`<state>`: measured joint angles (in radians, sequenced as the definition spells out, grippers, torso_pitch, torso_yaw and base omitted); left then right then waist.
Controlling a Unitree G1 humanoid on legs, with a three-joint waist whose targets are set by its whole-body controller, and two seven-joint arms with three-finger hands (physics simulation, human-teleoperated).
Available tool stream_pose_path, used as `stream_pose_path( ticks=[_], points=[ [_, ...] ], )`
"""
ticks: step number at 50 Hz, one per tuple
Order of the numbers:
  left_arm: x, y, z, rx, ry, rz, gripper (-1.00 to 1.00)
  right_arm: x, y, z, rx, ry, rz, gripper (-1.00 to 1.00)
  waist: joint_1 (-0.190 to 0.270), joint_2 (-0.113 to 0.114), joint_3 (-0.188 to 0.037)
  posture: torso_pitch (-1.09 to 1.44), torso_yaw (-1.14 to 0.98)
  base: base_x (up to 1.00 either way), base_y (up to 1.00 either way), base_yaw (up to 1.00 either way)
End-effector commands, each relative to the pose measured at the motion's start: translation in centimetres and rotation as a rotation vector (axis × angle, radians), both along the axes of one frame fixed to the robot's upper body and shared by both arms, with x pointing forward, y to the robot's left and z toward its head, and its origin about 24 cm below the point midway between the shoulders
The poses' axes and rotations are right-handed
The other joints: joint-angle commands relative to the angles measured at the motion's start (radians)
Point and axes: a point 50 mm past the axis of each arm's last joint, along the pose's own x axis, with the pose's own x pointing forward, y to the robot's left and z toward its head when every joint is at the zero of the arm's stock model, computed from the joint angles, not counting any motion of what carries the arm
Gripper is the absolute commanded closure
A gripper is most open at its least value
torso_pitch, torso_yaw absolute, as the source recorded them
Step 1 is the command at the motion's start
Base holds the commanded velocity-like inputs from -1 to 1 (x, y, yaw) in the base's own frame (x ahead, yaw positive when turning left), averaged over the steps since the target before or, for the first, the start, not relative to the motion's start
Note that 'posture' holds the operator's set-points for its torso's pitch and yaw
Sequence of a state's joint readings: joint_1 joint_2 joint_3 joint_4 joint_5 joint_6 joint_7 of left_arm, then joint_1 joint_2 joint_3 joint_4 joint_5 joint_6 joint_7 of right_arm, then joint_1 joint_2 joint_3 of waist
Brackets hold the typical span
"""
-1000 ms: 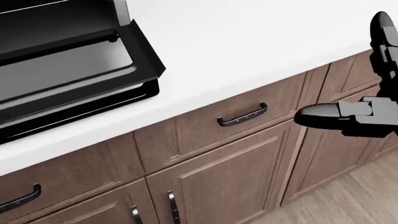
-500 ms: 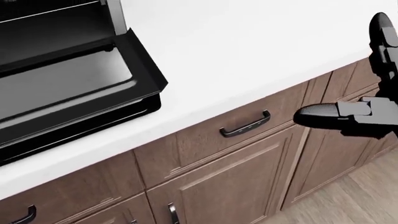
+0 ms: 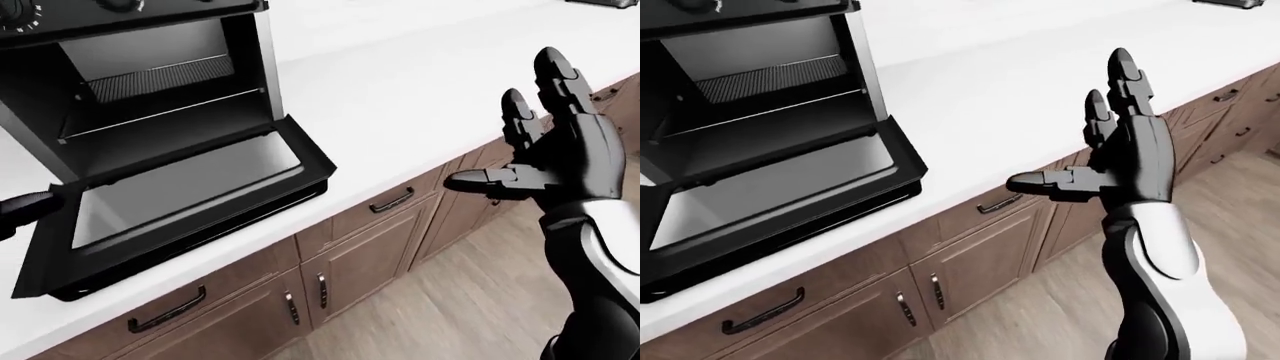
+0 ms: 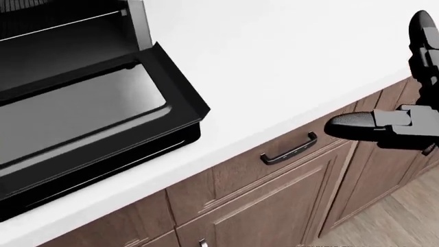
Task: Close the toaster oven door.
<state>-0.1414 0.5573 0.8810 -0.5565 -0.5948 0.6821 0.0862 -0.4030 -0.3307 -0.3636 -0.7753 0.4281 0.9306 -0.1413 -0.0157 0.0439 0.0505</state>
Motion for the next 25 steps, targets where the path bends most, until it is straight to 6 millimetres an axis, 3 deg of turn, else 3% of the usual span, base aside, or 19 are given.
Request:
stream_pose_path(
  ticks=[1, 2, 3, 4, 5, 12, 16, 17, 19, 22, 25],
  points=[
    [-0.43, -0.04, 1.21, 0.041, -0.051, 0.013, -1.00, -0.30, 0.32, 0.91, -0.011, -0.057, 0.015, -1.00, 0.001, 0.012, -0.015, 0.00, 0.00, 0.10, 0.16, 0.00],
    [-0.49, 0.00, 1.38, 0.041, -0.054, 0.013, -1.00, -0.30, 0.34, 0.90, -0.010, -0.057, 0.015, -1.00, -0.001, 0.049, -0.027, 0.00, 0.00, 0.10, 0.16, 0.00],
    [-0.51, 0.02, 1.40, 0.042, -0.055, 0.015, -1.00, -0.31, 0.33, 0.90, -0.010, -0.057, 0.015, -1.00, -0.006, 0.059, -0.040, 0.00, 0.00, 0.10, 0.17, 0.00],
    [-0.51, 0.01, 1.39, 0.041, -0.055, 0.014, -1.00, -0.32, 0.32, 0.91, -0.010, -0.057, 0.015, -1.00, 0.009, 0.040, -0.021, 0.00, 0.00, 0.10, 0.16, 0.00],
    [-0.50, -0.02, 1.32, 0.041, -0.054, 0.013, -1.00, -0.33, 0.32, 0.92, -0.010, -0.057, 0.014, -1.00, 0.005, 0.046, -0.012, 0.00, 0.00, 0.10, 0.16, 0.00],
    [-0.52, -0.06, 1.35, 0.042, -0.054, 0.013, -1.00, -0.39, 0.28, 0.92, -0.008, -0.057, 0.014, -1.00, 0.014, -0.025, -0.011, 0.00, 0.00, 0.10, 0.16, 0.00],
    [-0.54, -0.04, 1.41, 0.042, -0.055, 0.014, -1.00, -0.39, 0.27, 0.93, -0.008, -0.057, 0.013, -1.00, 0.019, -0.096, -0.020, 0.00, 0.00, 0.10, 0.16, 0.00],
    [-0.54, -0.03, 1.43, 0.042, -0.056, 0.014, -1.00, -0.39, 0.28, 0.94, -0.009, -0.057, 0.014, -1.00, 0.009, -0.056, -0.020, 0.00, 0.00, 0.10, 0.16, 0.00],
    [-0.54, 0.00, 1.47, 0.042, -0.056, 0.015, -1.00, -0.37, 0.28, 0.92, -0.009, -0.055, 0.014, -1.00, 0.011, -0.077, -0.022, 0.00, 0.00, 0.10, 0.16, 0.00],
    [-0.57, 0.01, 1.51, 0.042, -0.057, 0.016, -1.00, -0.34, 0.24, 0.90, -0.008, -0.054, 0.012, -1.00, 0.011, -0.062, -0.028, 0.00, 0.00, 0.10, 0.16, 0.00],
    [-0.59, -0.02, 1.62, 0.042, -0.059, 0.016, -1.00, -0.32, 0.22, 0.95, -0.008, -0.056, 0.011, -1.00, 0.006, -0.029, -0.012, 0.00, 0.00, 0.10, 0.16, 0.00]
  ],
)
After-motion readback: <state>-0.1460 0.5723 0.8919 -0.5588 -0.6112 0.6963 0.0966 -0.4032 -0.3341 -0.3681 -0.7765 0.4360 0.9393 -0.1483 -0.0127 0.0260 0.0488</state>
